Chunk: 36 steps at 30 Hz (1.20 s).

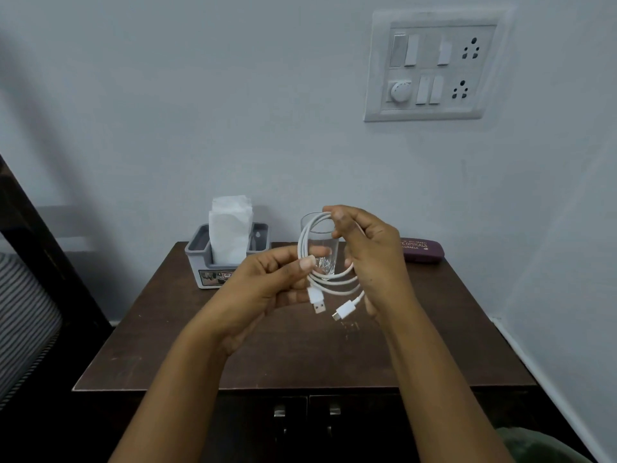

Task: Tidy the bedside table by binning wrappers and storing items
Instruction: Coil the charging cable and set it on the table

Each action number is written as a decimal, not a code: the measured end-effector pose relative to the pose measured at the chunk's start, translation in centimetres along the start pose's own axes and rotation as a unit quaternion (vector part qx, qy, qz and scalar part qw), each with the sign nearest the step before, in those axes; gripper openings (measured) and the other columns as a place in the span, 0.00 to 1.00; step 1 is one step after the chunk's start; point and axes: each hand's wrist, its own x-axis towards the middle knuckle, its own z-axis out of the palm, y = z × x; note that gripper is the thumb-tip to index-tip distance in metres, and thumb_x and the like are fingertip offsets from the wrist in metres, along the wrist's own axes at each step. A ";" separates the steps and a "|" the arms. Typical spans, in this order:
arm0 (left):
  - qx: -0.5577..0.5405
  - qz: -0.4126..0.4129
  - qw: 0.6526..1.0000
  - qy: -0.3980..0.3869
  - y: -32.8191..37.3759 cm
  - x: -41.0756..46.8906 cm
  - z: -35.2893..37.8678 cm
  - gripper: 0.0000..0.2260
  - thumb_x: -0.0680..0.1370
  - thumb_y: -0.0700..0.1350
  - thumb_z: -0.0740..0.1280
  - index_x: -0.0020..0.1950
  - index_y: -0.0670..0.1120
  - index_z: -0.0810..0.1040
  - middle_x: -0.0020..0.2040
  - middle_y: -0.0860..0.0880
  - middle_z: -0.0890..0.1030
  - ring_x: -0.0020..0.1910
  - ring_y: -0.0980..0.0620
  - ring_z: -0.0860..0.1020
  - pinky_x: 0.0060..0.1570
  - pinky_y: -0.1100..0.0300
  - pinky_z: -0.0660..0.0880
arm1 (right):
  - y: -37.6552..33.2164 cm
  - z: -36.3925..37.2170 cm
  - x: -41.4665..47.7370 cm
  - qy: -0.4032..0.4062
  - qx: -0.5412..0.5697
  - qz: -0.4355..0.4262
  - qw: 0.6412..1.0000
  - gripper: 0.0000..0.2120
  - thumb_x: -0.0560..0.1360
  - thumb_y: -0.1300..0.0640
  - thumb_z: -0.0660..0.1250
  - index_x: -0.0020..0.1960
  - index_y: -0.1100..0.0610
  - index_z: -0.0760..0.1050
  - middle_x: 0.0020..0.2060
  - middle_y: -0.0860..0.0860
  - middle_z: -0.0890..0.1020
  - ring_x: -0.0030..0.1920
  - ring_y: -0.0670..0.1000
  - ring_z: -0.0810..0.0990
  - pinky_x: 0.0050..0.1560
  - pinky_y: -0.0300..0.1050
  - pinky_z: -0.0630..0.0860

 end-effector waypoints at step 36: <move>0.054 0.087 0.974 0.200 -1.0 1.1 0.3 0.09 0.77 0.40 0.66 0.50 0.34 0.80 0.33 0.49 0.82 0.31 0.59 0.78 0.33 0.68 0.76 | 1.7 0.1 0.4 -0.076 0.252 0.125 0.957 0.15 0.62 0.52 0.73 0.46 0.56 0.78 0.42 0.49 0.84 0.48 0.48 0.82 0.59 0.52 0.76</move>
